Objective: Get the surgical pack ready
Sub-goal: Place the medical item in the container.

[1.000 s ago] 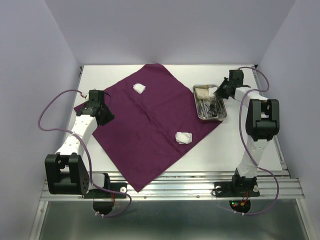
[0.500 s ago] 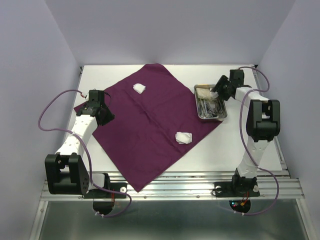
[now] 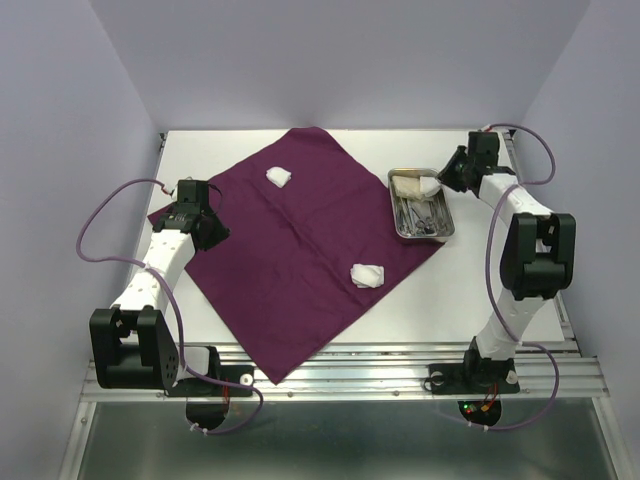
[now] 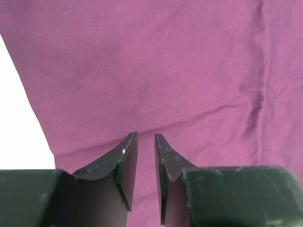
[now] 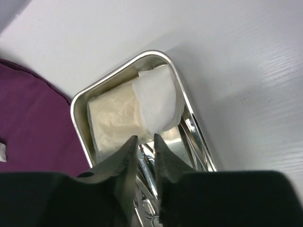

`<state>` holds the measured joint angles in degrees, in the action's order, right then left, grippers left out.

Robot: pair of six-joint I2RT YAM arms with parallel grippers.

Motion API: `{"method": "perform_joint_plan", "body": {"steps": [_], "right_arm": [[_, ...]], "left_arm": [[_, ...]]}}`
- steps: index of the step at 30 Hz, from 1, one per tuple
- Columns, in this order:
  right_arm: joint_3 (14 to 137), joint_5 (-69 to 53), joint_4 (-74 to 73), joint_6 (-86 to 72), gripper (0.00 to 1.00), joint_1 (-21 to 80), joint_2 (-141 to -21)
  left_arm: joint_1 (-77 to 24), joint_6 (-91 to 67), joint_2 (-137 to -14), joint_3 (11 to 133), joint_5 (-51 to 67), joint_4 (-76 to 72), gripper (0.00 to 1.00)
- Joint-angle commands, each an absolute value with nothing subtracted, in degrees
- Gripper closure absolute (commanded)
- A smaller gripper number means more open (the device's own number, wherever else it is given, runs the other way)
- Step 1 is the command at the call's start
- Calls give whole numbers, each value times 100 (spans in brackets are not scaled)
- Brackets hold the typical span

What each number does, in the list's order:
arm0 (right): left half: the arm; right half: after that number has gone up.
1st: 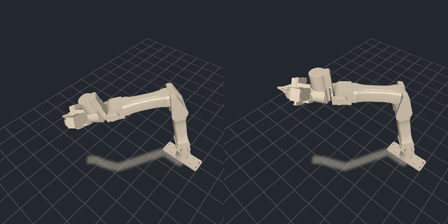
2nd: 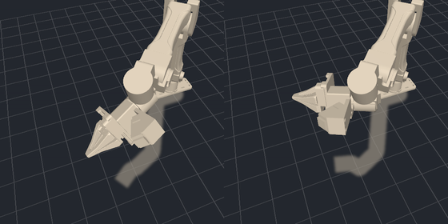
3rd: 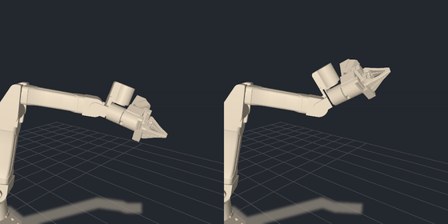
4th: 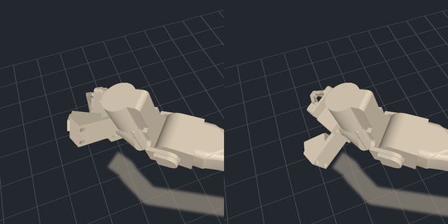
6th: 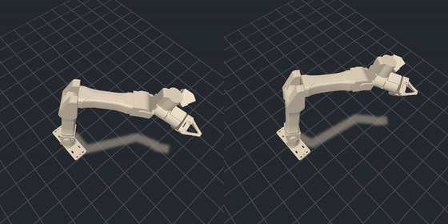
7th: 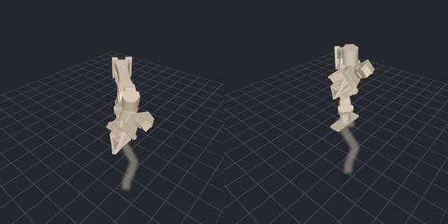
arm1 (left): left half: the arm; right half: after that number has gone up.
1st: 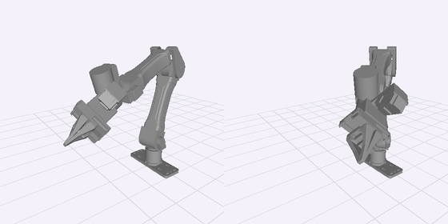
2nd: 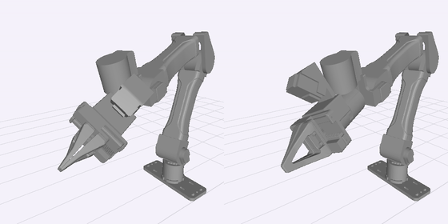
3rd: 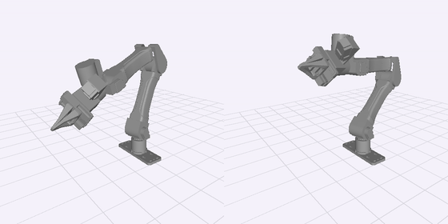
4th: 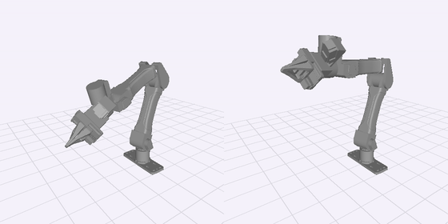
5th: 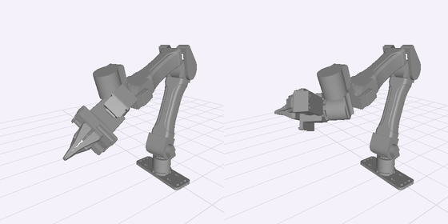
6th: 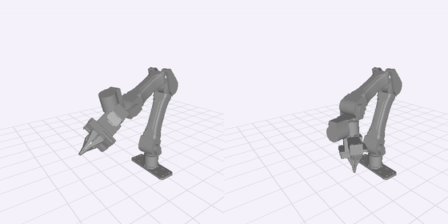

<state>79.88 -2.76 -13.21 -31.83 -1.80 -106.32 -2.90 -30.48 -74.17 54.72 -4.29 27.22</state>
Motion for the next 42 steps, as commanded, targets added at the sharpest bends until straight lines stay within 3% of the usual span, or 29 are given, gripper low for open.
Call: {"method": "perform_joint_plan", "body": {"steps": [1, 19, 28, 34, 42], "right_arm": [[8288, -97, -1450, -2988, 81, -158, -10801], [8991, 185, -1643, -2856, 84, 18, -11971], [8938, 123, -1591, -2874, 80, 18, -11242], [8833, 70, -1591, -2900, 67, 70, -10688], [8148, 53, -1477, -2962, 62, 123, -9871]], "left_arm": [[-308, -3006, -7269, 5388, -404, 2602, 68], [-308, -3050, -7154, 5353, -343, 2637, 68], [-413, -2909, -7347, 5659, -193, 2452, 66], [-641, -2769, -8199, 6424, -334, 2426, 63], [-817, -2891, -9719, 7988, -431, 2312, 58]]}}
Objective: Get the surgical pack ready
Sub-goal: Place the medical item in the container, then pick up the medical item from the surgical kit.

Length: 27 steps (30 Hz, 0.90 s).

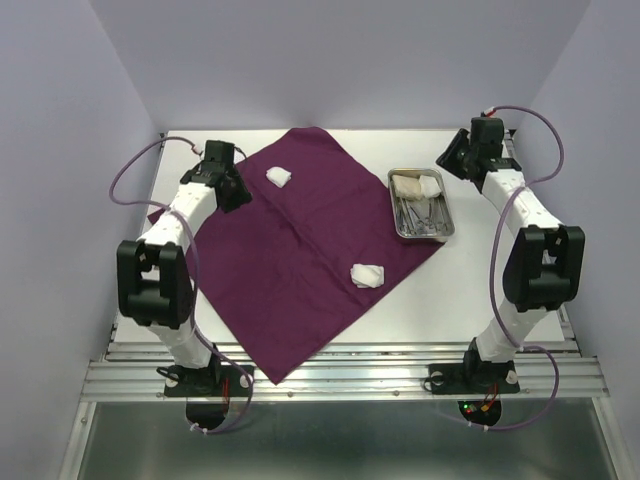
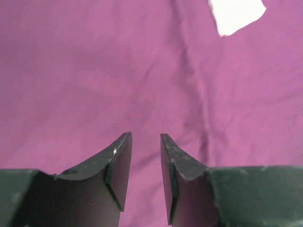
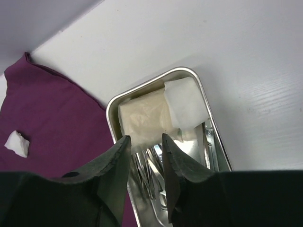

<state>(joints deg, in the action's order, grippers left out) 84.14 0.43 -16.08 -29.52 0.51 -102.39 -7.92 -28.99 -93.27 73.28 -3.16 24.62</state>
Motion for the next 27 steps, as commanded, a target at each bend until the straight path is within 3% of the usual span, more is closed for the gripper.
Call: {"method": "perform_joint_plan", "body": {"steps": [1, 5, 8, 17, 27], "right_arm": [[8095, 53, -1477, -2971, 62, 184, -9809], [7902, 53, -1564, -2936, 61, 185, -9545], [7691, 53, -1582, -2927, 61, 185, -9300], [7331, 53, -1626, -2953, 60, 185, -8965], [7084, 44, -1723, -2927, 60, 185, -8780]], "left_arm": [[-817, -2900, -10051, 8155, -413, 2294, 58], [-826, -2962, -10704, 8789, 60, 1987, 57], [-861, -3119, -11073, 9105, 648, 1627, 52], [-870, -3832, -11952, 9597, 659, 748, 38], [-870, -4219, -12577, 9510, 958, -175, 37]]}}
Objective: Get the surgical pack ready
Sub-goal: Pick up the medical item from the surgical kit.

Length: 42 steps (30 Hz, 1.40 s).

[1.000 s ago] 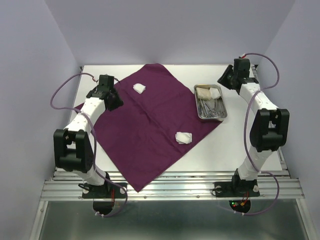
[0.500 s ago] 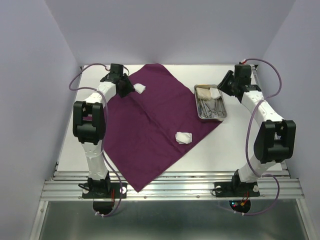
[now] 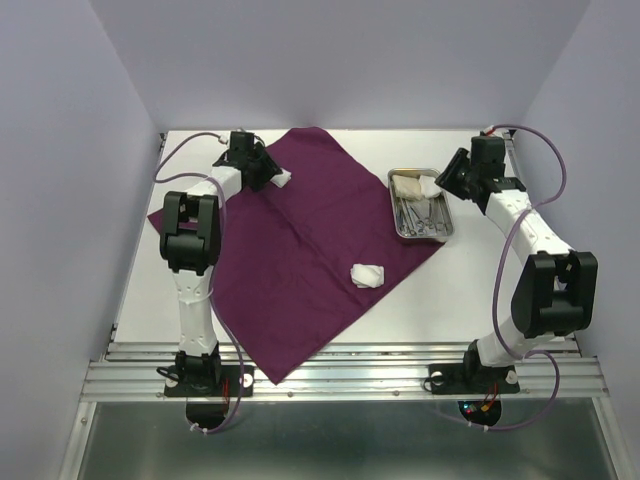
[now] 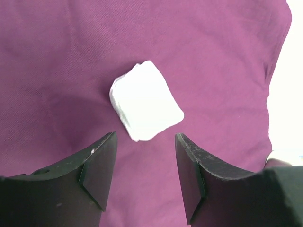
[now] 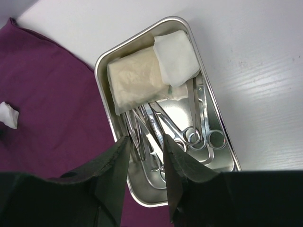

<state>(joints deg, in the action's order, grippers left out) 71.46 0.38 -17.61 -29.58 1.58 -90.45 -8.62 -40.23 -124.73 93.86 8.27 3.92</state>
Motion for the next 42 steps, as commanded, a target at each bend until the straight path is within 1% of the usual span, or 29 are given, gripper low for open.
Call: {"method": "perform_joint_plan", "body": {"steps": [1, 6, 7, 12, 16, 22, 27, 28, 29, 30, 31, 36, 42], "right_arm": [[7067, 53, -1723, -2935, 60, 185, -8763], [7005, 53, -1758, -2935, 60, 185, -8745], [6970, 53, -1767, -2927, 60, 185, -8736], [6952, 53, -1793, -2927, 60, 185, -8719], [6935, 53, -1810, -2944, 60, 185, -8701], [6917, 53, -1811, -2979, 60, 185, -8692], [6873, 53, -1811, -2979, 60, 237, -8675], [6873, 53, -1811, -2979, 60, 237, -8675], [6873, 53, -1811, -2979, 60, 237, -8675], [6873, 53, -1811, -2979, 60, 237, -8675], [6873, 53, -1811, -2979, 60, 237, -8675], [6882, 53, -1819, -2979, 60, 237, -8666], [6838, 53, -1802, -2979, 60, 237, -8657]], "left_arm": [[-870, -4227, -12621, 9492, 941, -263, 37], [-870, -4245, -12735, 9422, 940, -457, 39], [-870, -4323, -12848, 9413, 975, -579, 42], [-879, -4377, -12955, 9387, 914, -642, 46], [-896, -4438, -12990, 9369, 853, -685, 55], [-949, -4403, -12894, 9290, 756, -703, 63], [-1002, -4386, -12753, 9158, 616, -747, 78], [-1002, -4342, -12744, 9158, 615, -738, 87], [-1011, -4324, -12753, 9184, 633, -730, 92], [-1011, -4316, -12753, 9202, 650, -712, 98], [-1011, -4289, -12762, 9211, 676, -686, 100], [-1011, -4140, -12674, 9246, 764, -519, 100], [-1011, -3885, -12367, 9132, 1133, -448, 100]]}}
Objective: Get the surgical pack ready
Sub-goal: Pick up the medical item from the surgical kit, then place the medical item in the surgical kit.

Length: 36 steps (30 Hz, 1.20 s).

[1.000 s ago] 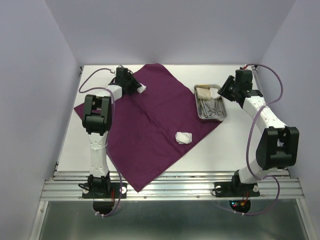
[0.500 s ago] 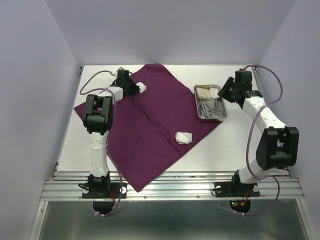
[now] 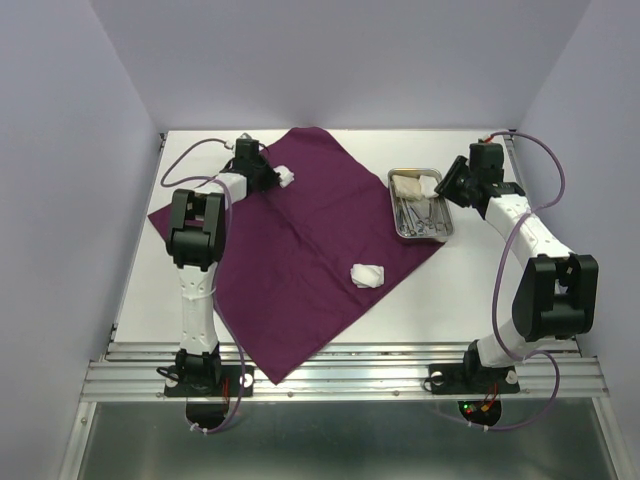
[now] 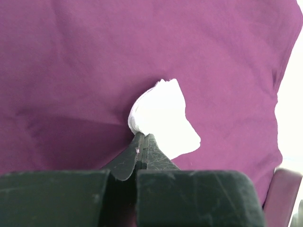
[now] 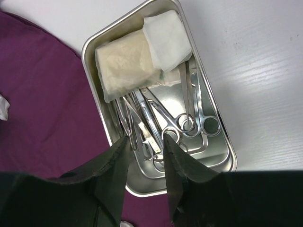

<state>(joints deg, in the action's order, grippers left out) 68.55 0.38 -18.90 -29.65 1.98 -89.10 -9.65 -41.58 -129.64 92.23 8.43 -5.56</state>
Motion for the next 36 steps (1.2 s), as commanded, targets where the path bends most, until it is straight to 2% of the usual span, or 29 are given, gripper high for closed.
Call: {"method": "perform_joint_plan", "body": {"steps": [1, 23, 36], "right_arm": [[6829, 44, -1802, -2979, 60, 237, -8649], [6820, -237, -1766, -2971, 60, 396, -8771], [6566, -220, -2083, -2338, 55, 1528, -8692]], "left_arm": [[-1011, -3815, -12288, 9097, 1195, -440, 100], [-1028, -3358, -11549, 8728, 2109, -150, 100], [-1819, -2444, -10740, 7771, 2970, 193, 100]]}}
